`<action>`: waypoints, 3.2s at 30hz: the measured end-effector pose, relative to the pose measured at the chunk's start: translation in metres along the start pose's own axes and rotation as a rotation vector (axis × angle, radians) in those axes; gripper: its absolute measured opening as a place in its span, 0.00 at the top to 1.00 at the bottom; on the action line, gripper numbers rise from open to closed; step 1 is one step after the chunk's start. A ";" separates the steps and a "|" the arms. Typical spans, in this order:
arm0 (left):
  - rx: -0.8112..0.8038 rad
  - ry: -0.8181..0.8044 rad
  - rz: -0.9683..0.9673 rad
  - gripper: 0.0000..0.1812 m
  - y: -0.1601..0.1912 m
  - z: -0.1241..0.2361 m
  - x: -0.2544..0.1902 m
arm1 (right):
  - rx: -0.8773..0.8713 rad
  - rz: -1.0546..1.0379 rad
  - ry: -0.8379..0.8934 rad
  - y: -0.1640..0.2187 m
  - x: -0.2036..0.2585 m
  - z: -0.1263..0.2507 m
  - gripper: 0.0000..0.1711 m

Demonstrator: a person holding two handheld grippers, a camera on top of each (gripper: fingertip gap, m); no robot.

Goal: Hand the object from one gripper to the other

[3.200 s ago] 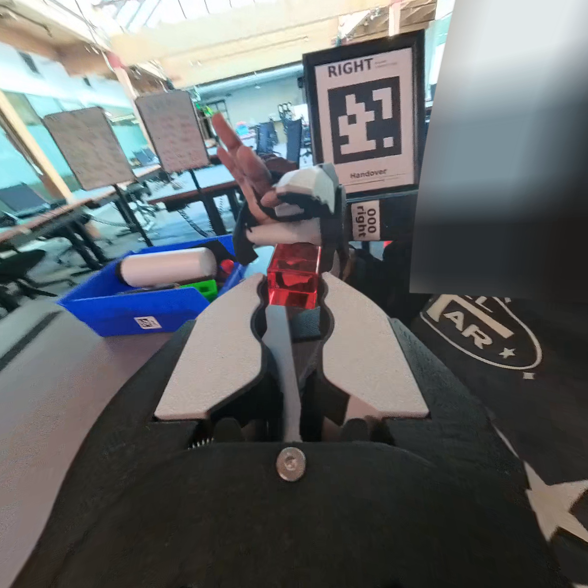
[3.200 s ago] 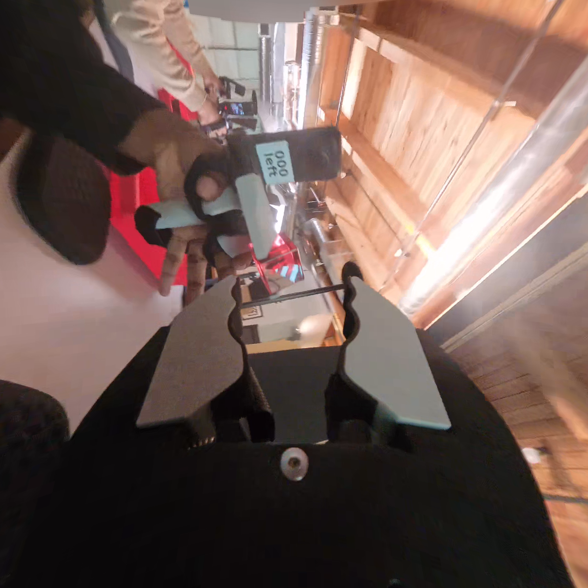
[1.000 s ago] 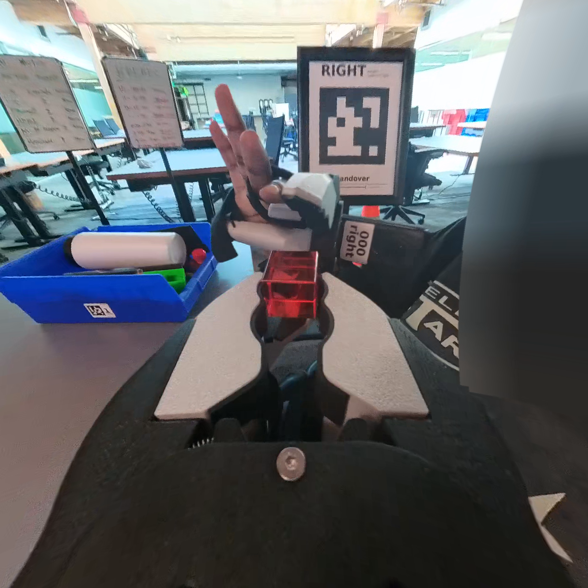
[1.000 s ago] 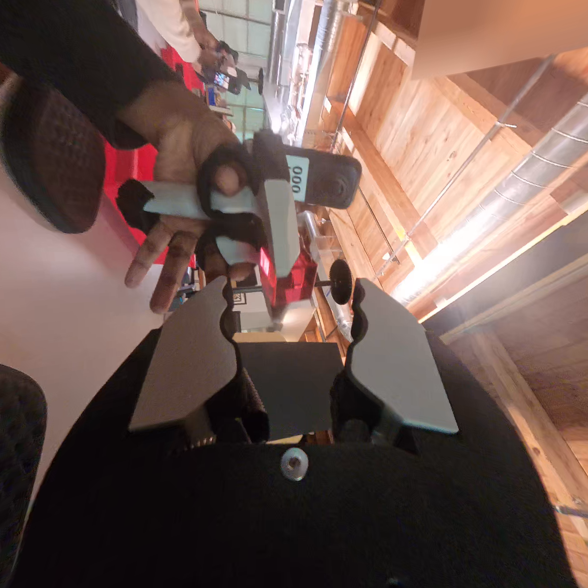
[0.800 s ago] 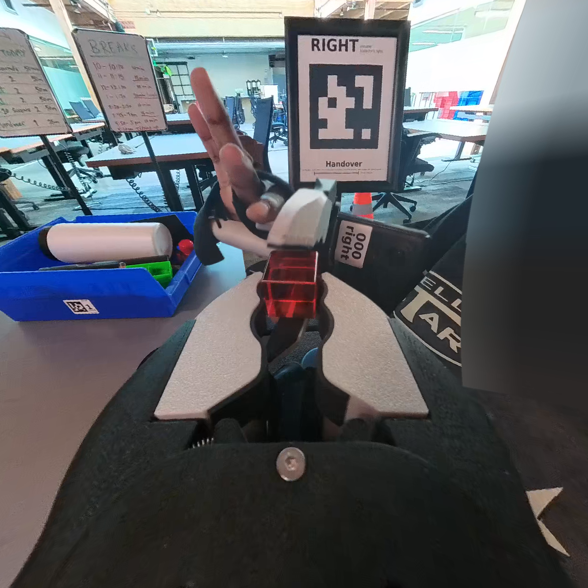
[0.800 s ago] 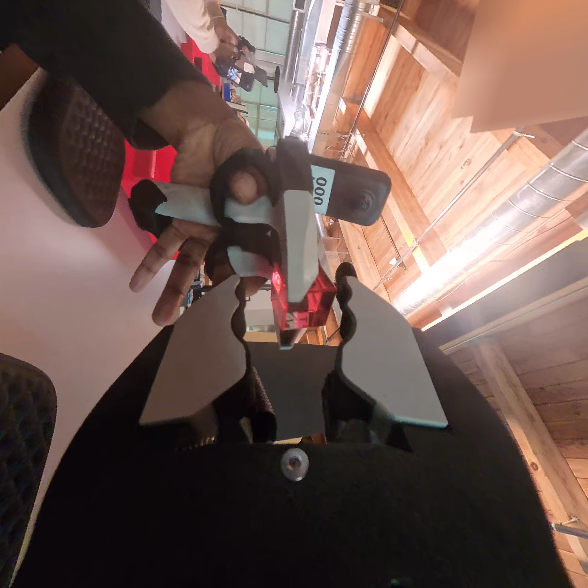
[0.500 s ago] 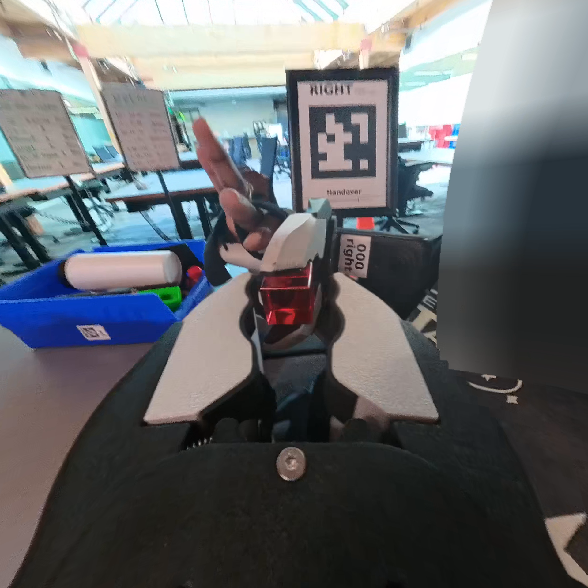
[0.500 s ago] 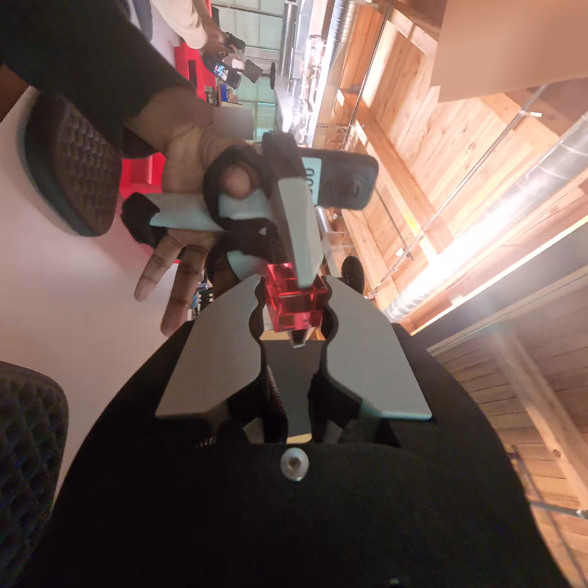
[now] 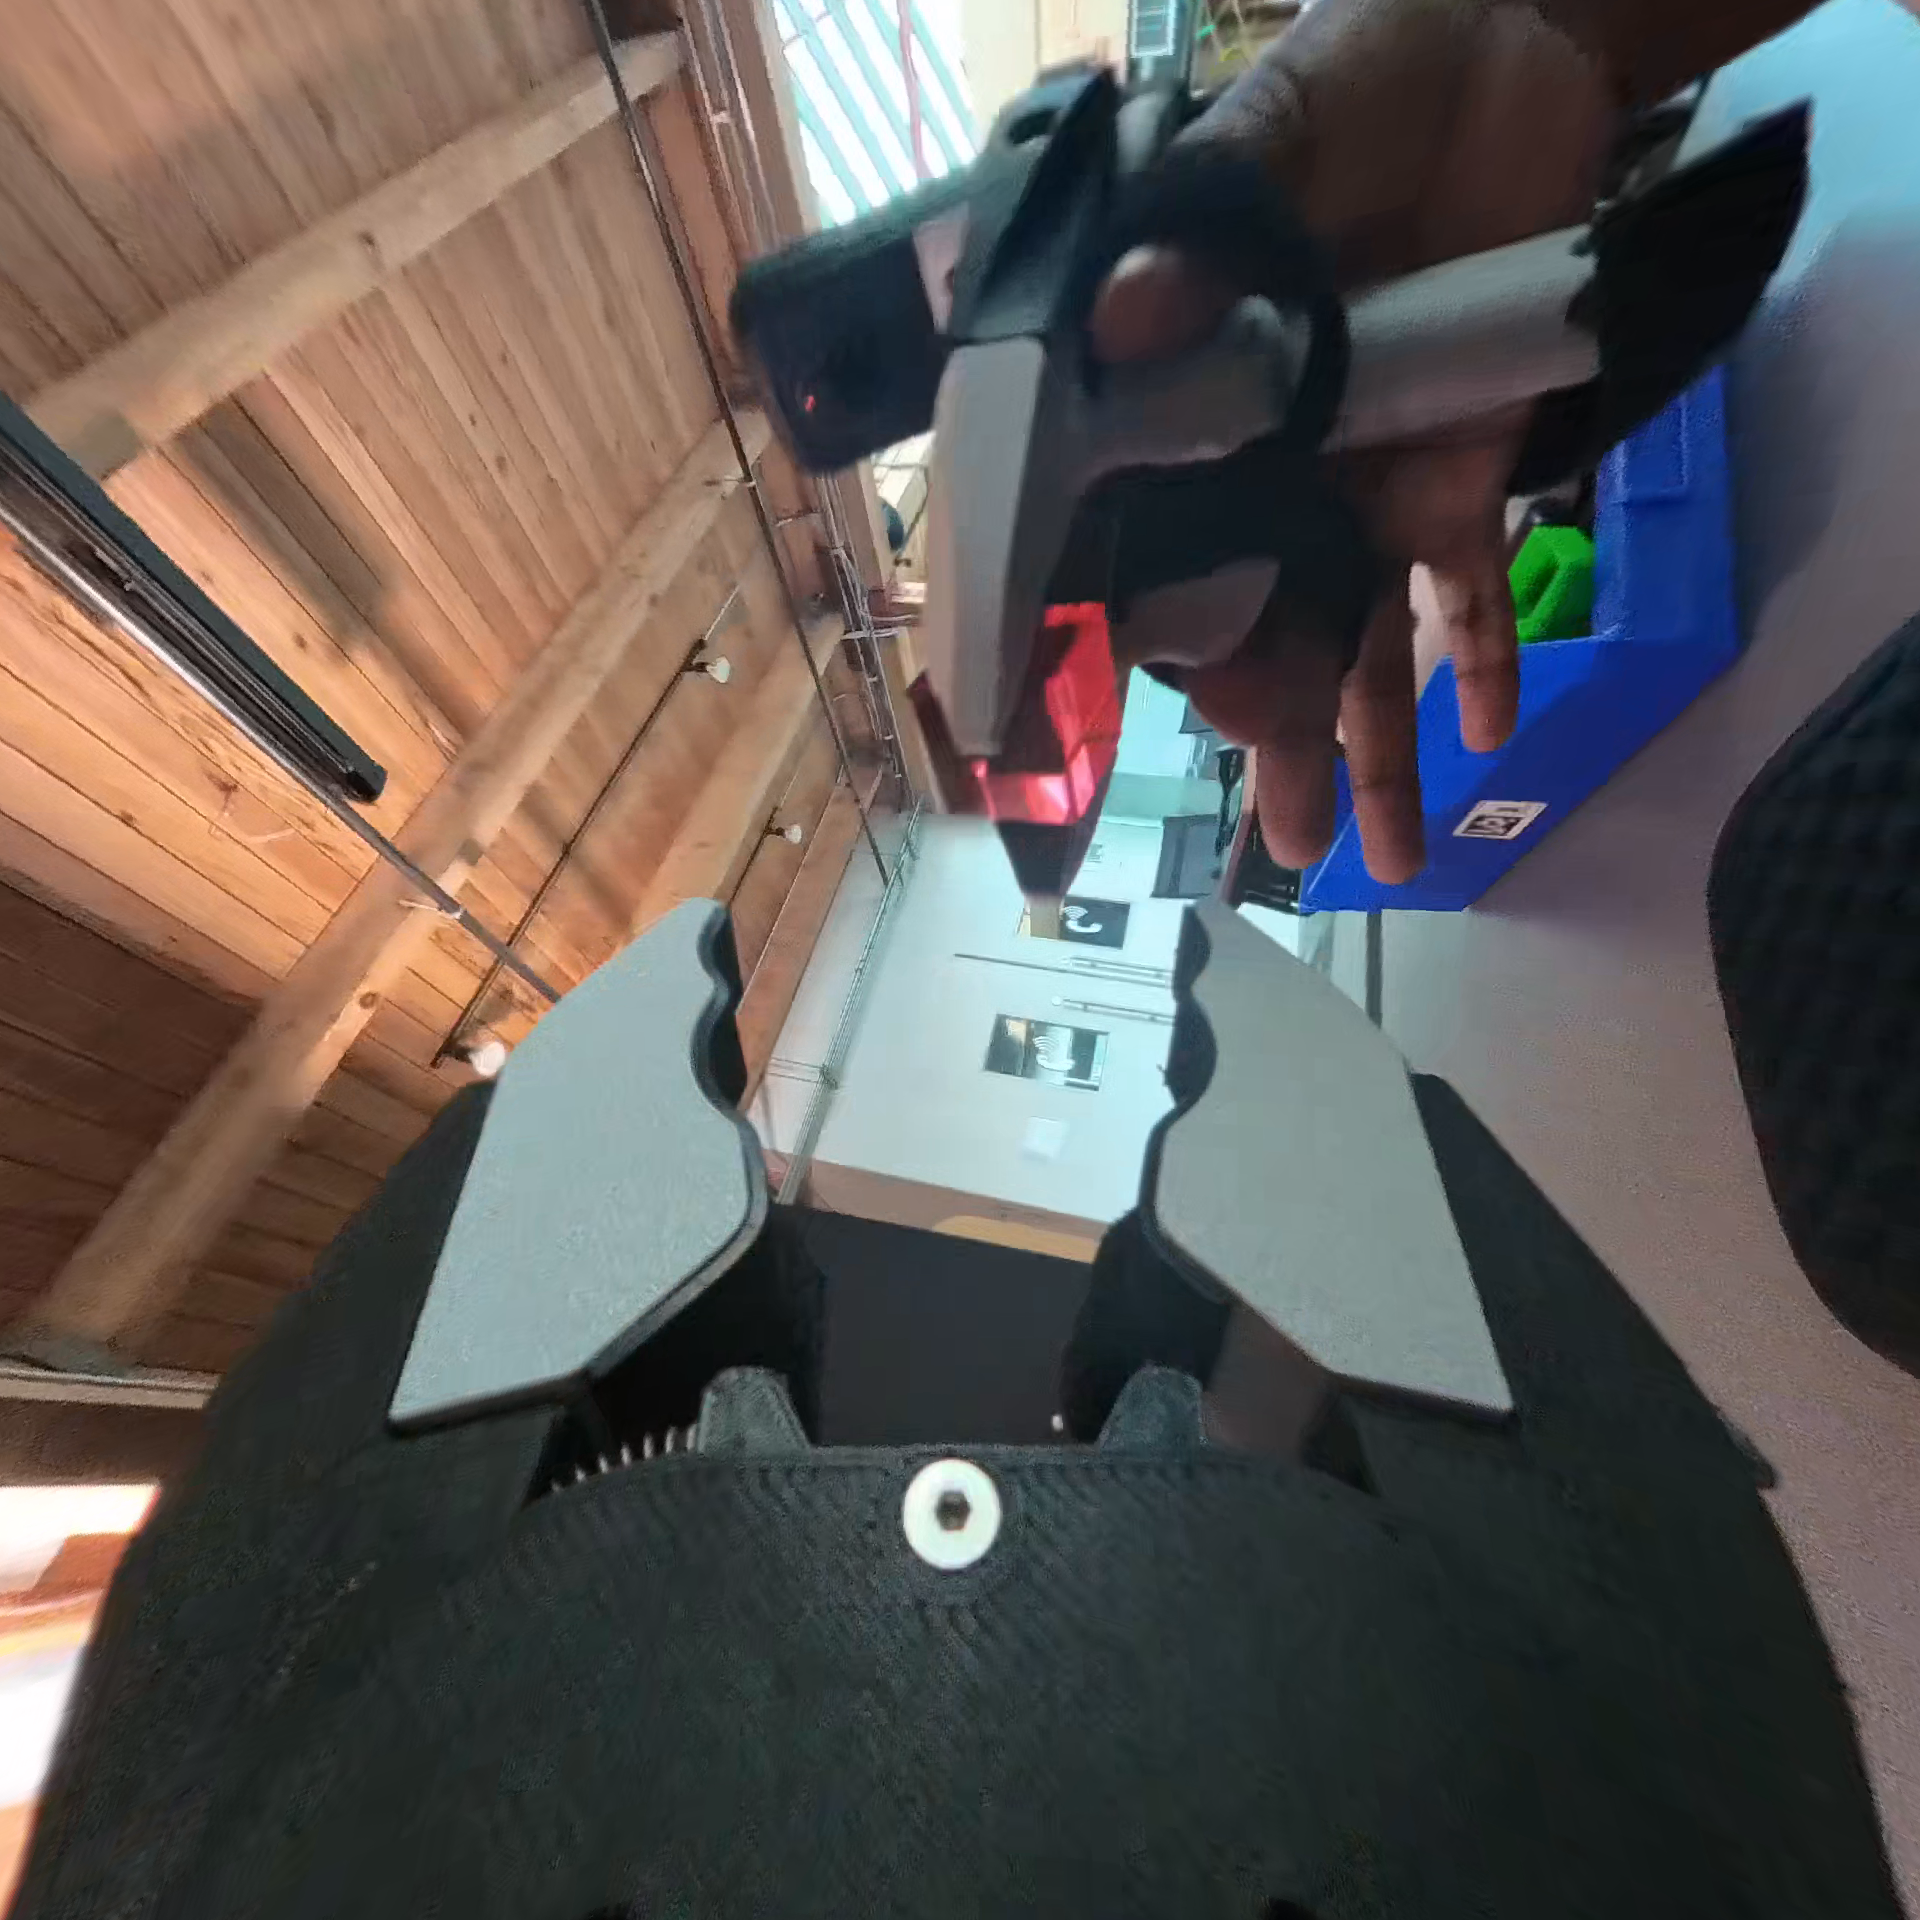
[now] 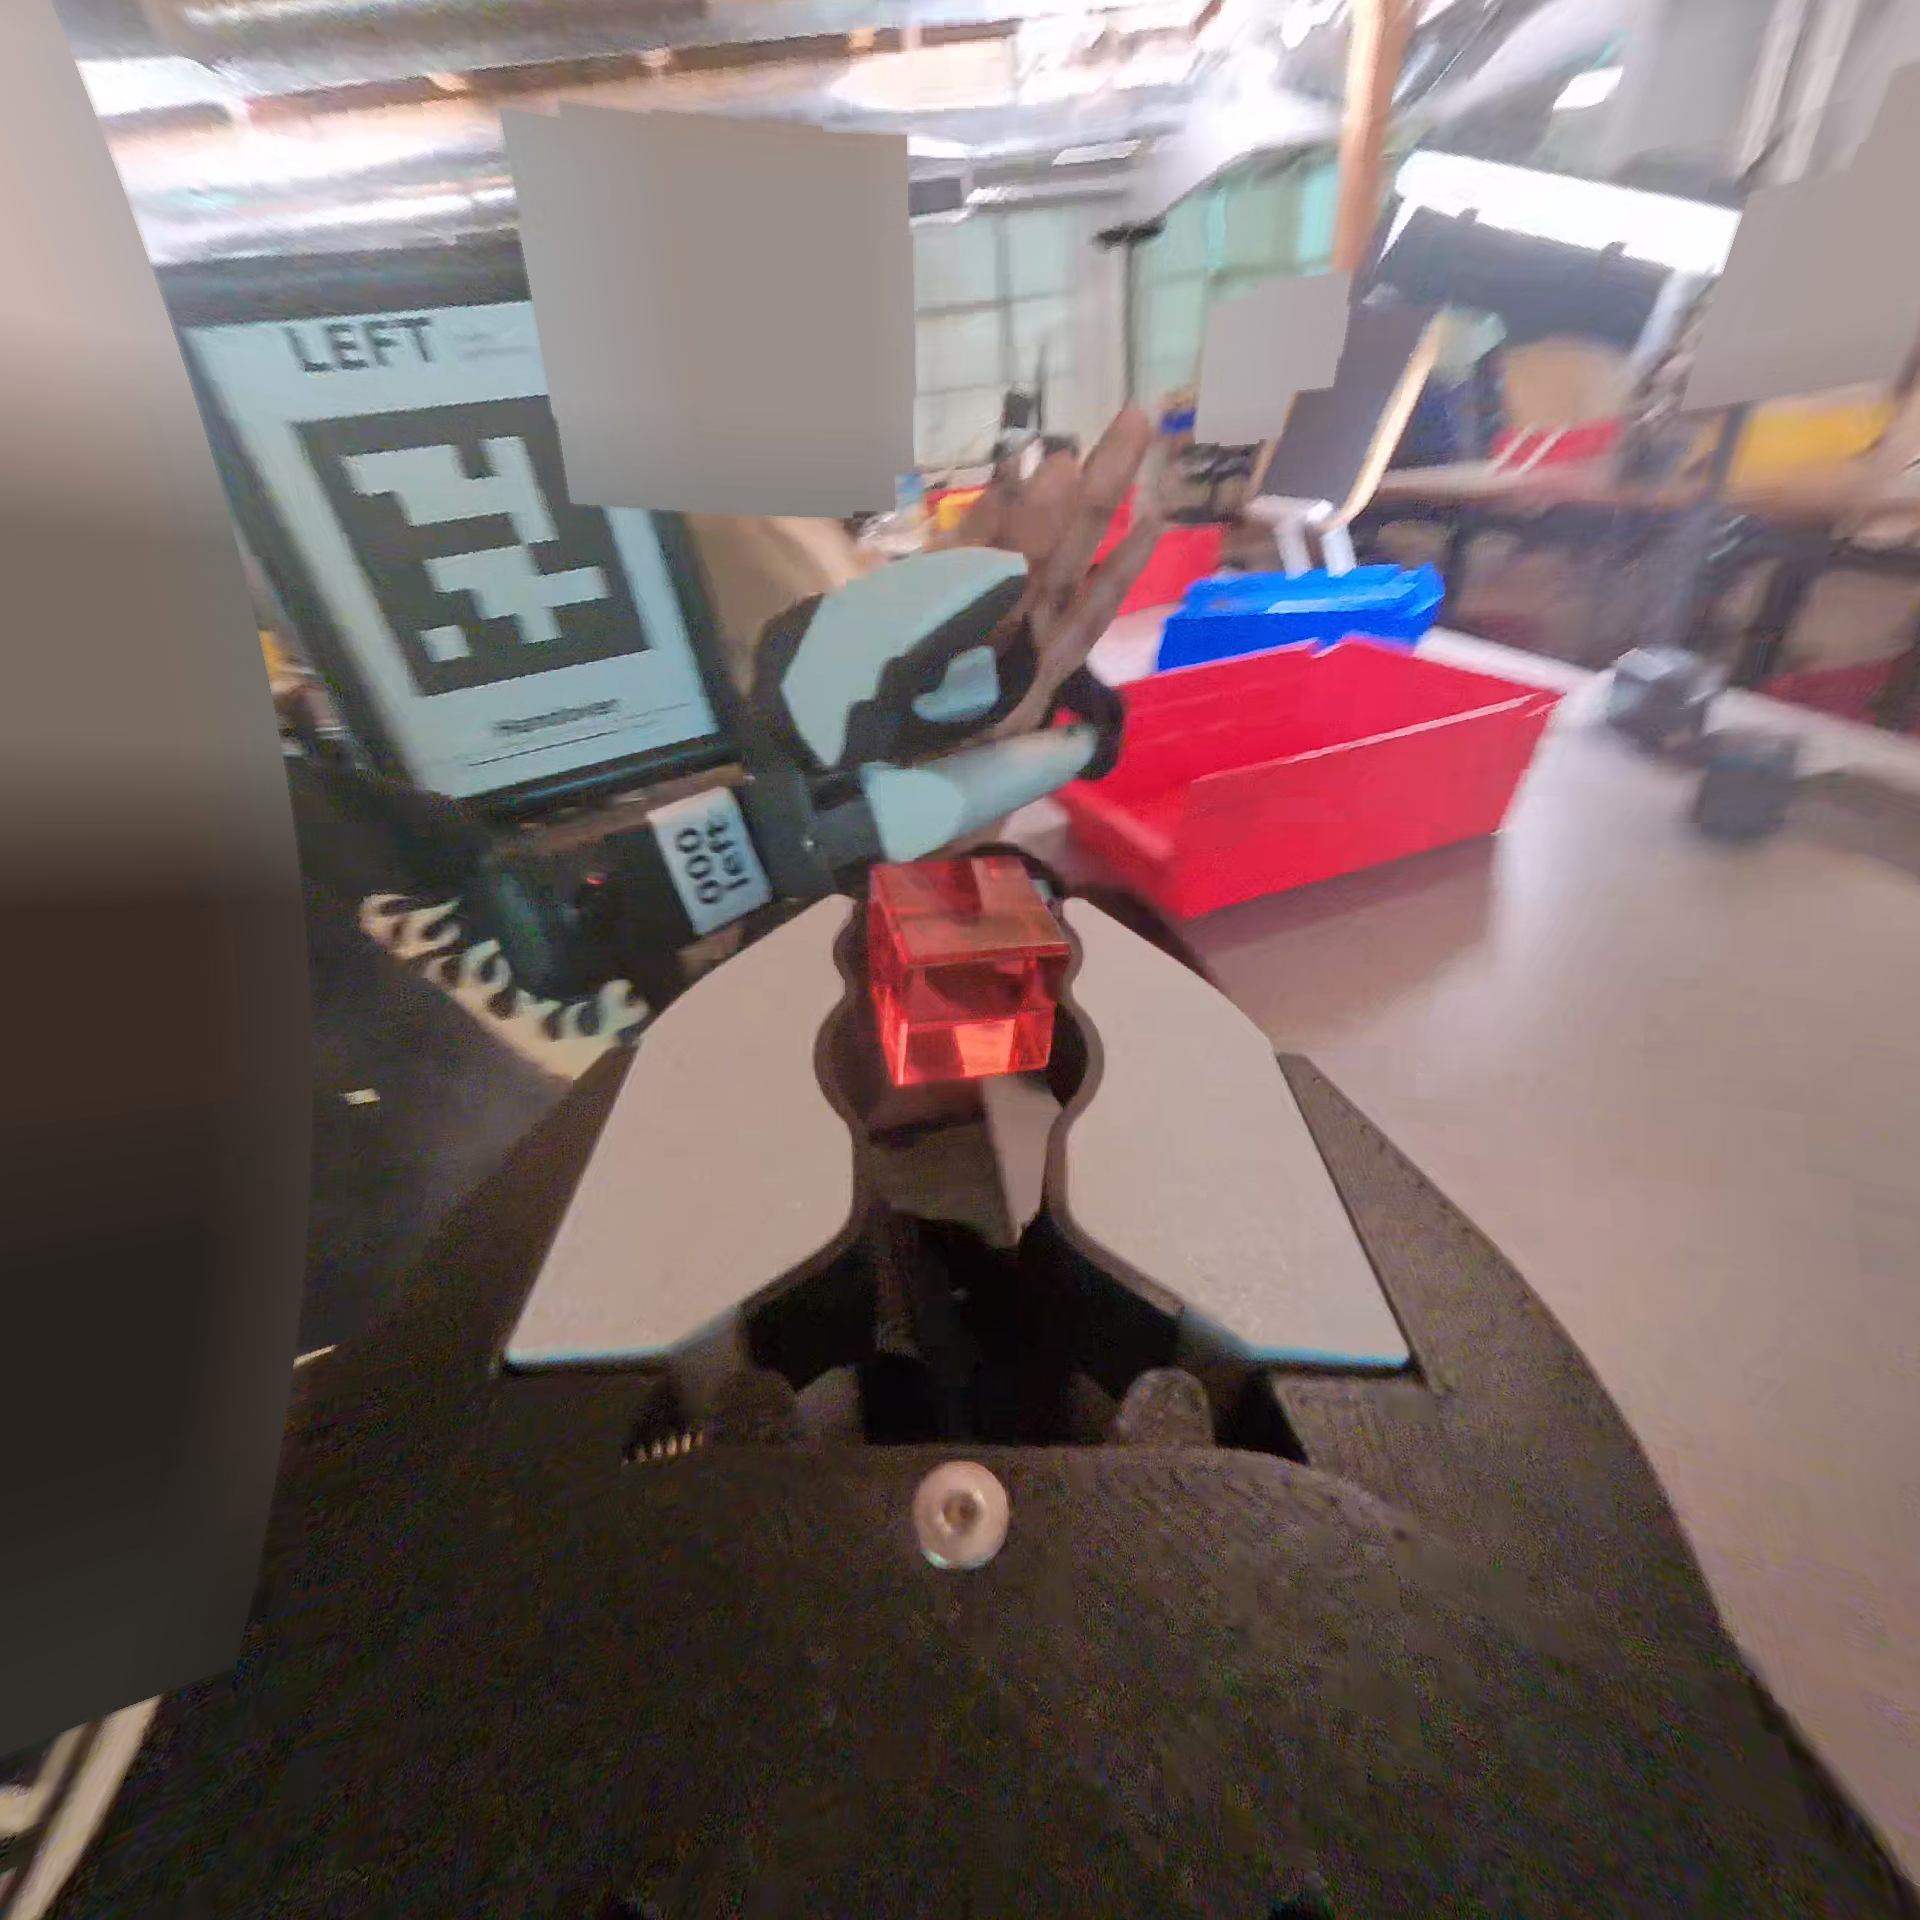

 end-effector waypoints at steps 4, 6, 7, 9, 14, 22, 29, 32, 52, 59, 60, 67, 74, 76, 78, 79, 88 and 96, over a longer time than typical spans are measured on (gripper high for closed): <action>-0.064 0.047 0.022 0.61 -0.014 -0.001 -0.014 | 0.055 -0.063 -0.036 0.011 0.000 -0.007 0.81; -0.076 0.070 0.019 0.65 -0.018 -0.002 -0.019 | 0.082 -0.071 -0.039 0.016 0.000 -0.009 0.81; -0.077 0.075 0.008 0.66 -0.020 -0.002 -0.021 | 0.090 -0.082 -0.050 0.017 0.000 -0.011 0.81; -0.078 0.081 -0.024 0.69 -0.021 -0.002 -0.024 | 0.111 -0.101 -0.064 0.021 0.001 -0.014 0.81; -0.086 0.093 -0.020 0.80 -0.024 -0.003 -0.027 | 0.128 -0.102 -0.079 0.024 0.004 -0.017 0.83; -0.033 0.091 0.240 0.83 -0.019 -0.004 -0.011 | 0.015 -0.039 -0.076 0.008 0.005 -0.011 0.78; 0.046 0.209 0.889 0.83 -0.005 0.000 0.014 | -0.155 0.760 0.179 -0.034 0.015 0.020 0.50; 0.057 0.430 1.220 0.83 -0.013 0.007 0.010 | 0.038 1.293 0.380 -0.029 0.019 0.028 0.54; -0.135 0.529 1.490 0.67 -0.031 0.009 0.012 | 0.415 1.608 0.420 0.009 0.015 -0.016 0.80; -0.164 0.104 0.606 0.55 -0.014 0.014 0.025 | 0.116 0.859 0.322 -0.017 0.004 0.003 0.80; -0.134 0.062 0.447 0.55 -0.011 0.013 0.023 | 0.085 0.695 0.262 -0.016 0.004 0.003 0.80; -0.081 0.001 -0.075 0.65 -0.015 0.000 -0.005 | 0.004 -0.023 -0.040 -0.001 0.004 0.001 0.80; -0.114 0.064 -0.040 0.79 -0.022 0.002 -0.017 | 0.127 -0.018 -0.004 0.014 0.002 -0.004 0.80; -0.102 0.079 -0.027 0.80 -0.021 0.002 -0.018 | 0.140 -0.011 0.012 0.015 0.001 -0.003 0.80; -0.091 0.067 0.035 0.80 -0.021 0.000 -0.015 | 0.120 0.021 0.014 0.012 0.002 -0.004 0.79; -0.086 0.060 0.088 0.80 -0.021 -0.001 -0.012 | 0.102 0.048 0.010 0.009 0.003 -0.003 0.80; -0.013 0.228 0.999 0.81 -0.006 0.002 0.017 | 0.116 1.168 0.335 -0.022 0.018 0.017 0.61; 0.018 0.599 1.495 0.81 -0.018 0.010 0.003 | 0.478 1.760 0.494 0.001 0.021 -0.001 0.71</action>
Point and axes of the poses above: each gripper's, where its closed fingertips meet, z back along the fingers, y out of its underside, x = y × z across the jaws, the point moved 3 cm from there along z, back along the fingers, and after that the axes turned 13 degrees about -y, right-handed, at the moved point
